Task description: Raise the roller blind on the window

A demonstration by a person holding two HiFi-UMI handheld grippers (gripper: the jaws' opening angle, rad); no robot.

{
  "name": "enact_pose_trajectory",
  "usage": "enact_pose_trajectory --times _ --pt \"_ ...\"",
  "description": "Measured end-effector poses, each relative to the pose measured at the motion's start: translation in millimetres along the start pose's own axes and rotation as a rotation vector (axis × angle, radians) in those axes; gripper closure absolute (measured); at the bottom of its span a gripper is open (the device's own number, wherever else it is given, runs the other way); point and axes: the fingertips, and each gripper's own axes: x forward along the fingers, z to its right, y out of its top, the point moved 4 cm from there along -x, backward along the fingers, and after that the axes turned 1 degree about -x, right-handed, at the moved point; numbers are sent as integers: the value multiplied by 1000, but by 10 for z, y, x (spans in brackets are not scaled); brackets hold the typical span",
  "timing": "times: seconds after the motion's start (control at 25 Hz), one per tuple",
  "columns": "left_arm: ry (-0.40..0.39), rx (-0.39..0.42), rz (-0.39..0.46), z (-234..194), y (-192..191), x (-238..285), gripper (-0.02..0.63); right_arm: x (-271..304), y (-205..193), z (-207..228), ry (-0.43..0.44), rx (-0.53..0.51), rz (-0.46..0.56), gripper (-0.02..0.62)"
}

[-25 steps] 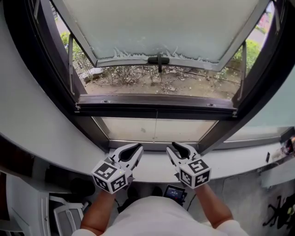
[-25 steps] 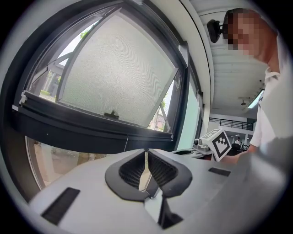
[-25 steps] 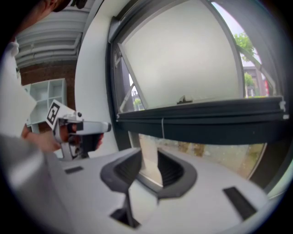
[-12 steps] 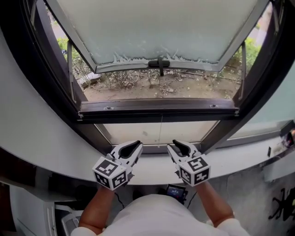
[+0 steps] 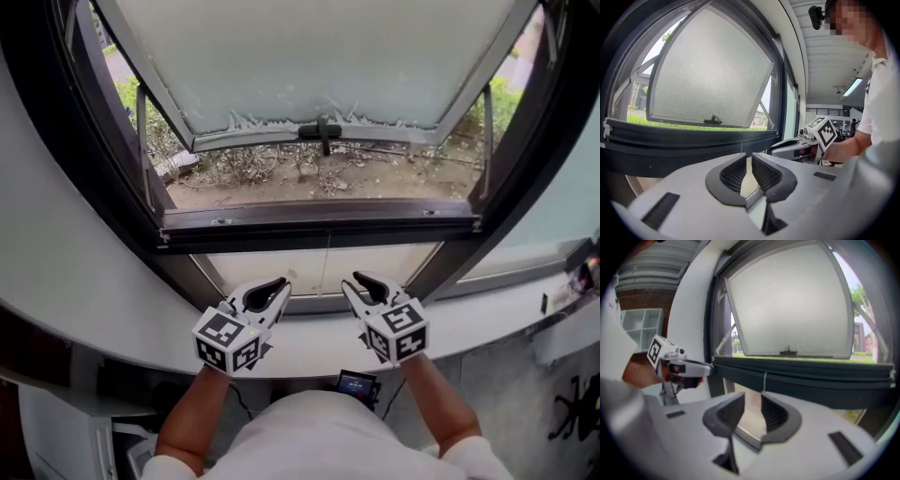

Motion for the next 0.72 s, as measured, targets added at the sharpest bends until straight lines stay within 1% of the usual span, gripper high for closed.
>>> enact_pose_trajectory --times 0.2,0.36,0.48,0.6,0.72 --pt "-33 65 -36 -24 49 99 566 113 92 65 -17 -117 -40 488" --pt "-37 123 -57 -68 83 181 565 205 145 127 -38 -202 -66 488" --pt "-24 172 -76 -155 97 235 544 270 196 171 -59 -269 -84 488" --pt "4 238 -116 -262 80 285 517 337 233 206 -90 -368 -107 488" --pt "26 311 -151 -351 63 350 506 402 263 259 -118 -463 -128 488"
